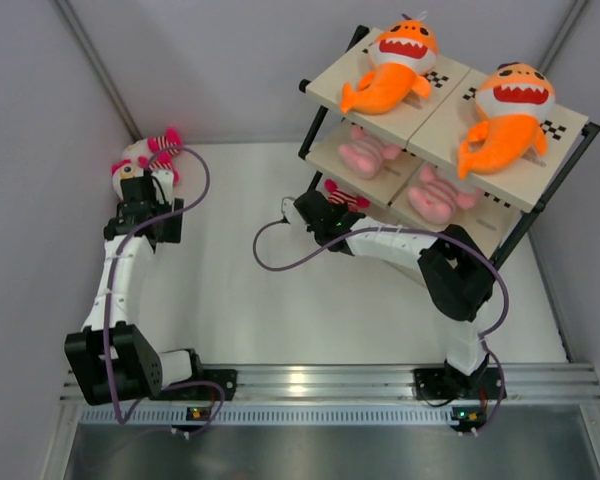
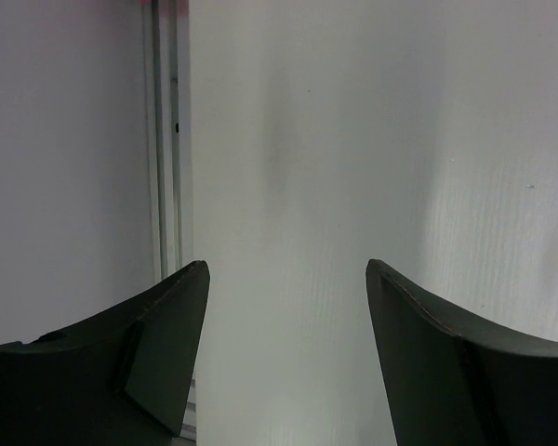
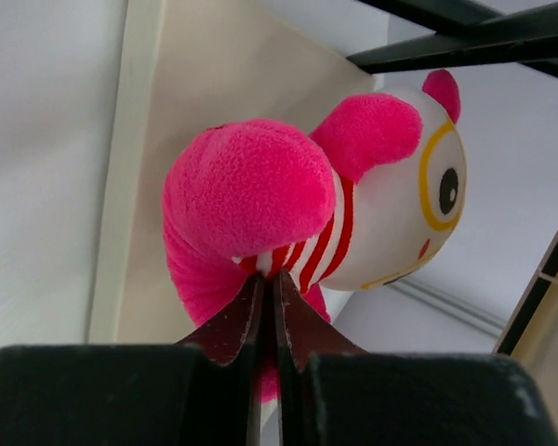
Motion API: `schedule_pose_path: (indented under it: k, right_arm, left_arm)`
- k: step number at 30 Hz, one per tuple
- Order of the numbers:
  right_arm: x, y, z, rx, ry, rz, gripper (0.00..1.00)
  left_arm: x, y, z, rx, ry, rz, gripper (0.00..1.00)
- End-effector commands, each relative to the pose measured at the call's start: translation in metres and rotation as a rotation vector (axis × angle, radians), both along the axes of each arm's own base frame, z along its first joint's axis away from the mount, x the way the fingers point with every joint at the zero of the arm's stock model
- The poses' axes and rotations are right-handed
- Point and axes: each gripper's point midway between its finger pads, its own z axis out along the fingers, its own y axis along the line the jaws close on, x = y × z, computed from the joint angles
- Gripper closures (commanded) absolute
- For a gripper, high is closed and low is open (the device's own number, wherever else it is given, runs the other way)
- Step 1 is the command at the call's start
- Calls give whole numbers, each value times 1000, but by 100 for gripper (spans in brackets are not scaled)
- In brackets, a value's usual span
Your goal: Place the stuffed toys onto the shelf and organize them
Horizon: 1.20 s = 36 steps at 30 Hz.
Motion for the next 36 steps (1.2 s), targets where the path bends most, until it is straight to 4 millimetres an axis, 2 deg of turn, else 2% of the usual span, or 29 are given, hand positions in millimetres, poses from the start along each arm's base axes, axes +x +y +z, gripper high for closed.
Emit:
schedule_pose_path:
  k: [1,2,3,5,6,8,9,12,13,14,15,16,17,18,20,21,23,24,25,26,27,28,29,30,31,32,33,36]
  right_arm:
    - [21,12,16,6,-74,80,94]
    - [20,10,13,-9,-82,84,91]
    - [23,10,13,-12,-89,84,82]
    - [24,8,12,2,-81,63,70]
    - [23,7,12,4,-77,57,58]
    - [21,6,15,19,-83,44,47]
    - [19,6,20,37,-90,37,38]
    - [11,9,21,50,-100,42,30]
    - [8,14,28,75,-123,48,29]
    - [5,14,26,80,-121,52,29]
    - [3,15,27,92,-124,51,28]
    - [1,17,32,119,-134,46,28]
    - [0,17,33,126,-133,43,28]
    - [-2,17,38,140,-140,39,27]
    - [-8,19,39,140,-139,48,27]
    - [-11,20,44,143,-144,57,27]
    - [-20,25,45,146,-143,77,27]
    - [-23,26,50,157,-148,80,27]
    - [-28,30,50,156,-145,94,27]
    - [-30,29,50,155,-144,93,27]
    - [-32,29,56,167,-151,95,27]
    - [-36,29,54,165,-148,100,27]
    - [-37,29,55,170,-150,98,27]
    - [-39,26,57,180,-151,92,27]
    - [-40,26,60,188,-155,90,27]
    - [-41,24,57,183,-149,87,27]
    - [-43,23,60,199,-150,81,27]
    - [-48,22,64,209,-152,74,27]
  left_arm:
    - [6,0,3,1,0,-22,26]
    - [6,1,1,3,5,-22,26]
    - [7,2,2,4,4,-23,26]
    - [9,2,1,7,9,-24,25]
    - [10,2,1,6,11,-24,26]
    - [13,5,-1,15,21,-21,26]
    - [15,6,-4,19,33,-19,25]
    - [28,16,5,55,28,5,25]
    - [35,21,1,68,50,16,24]
    - [42,26,4,88,49,35,23]
    - [53,39,24,135,15,83,23]
    - [63,47,17,159,41,113,23]
    - [70,53,19,180,43,136,23]
    - [85,65,26,226,44,177,23]
    - [101,76,28,271,53,208,23]
    - [115,85,24,295,64,233,23]
    - [125,98,26,354,75,284,24]
    - [134,102,10,364,108,291,24]
    - [147,108,24,373,68,311,24]
    - [154,110,22,365,57,326,25]
    - [163,116,9,355,71,333,26]
    - [176,119,18,334,24,342,26]
    - [181,126,18,331,15,357,26]
    - [188,130,2,332,39,361,25]
    - [193,133,-2,332,40,366,24]
    - [201,135,3,321,10,376,23]
    - [204,139,-13,313,31,378,22]
    - [215,146,-29,255,11,406,16]
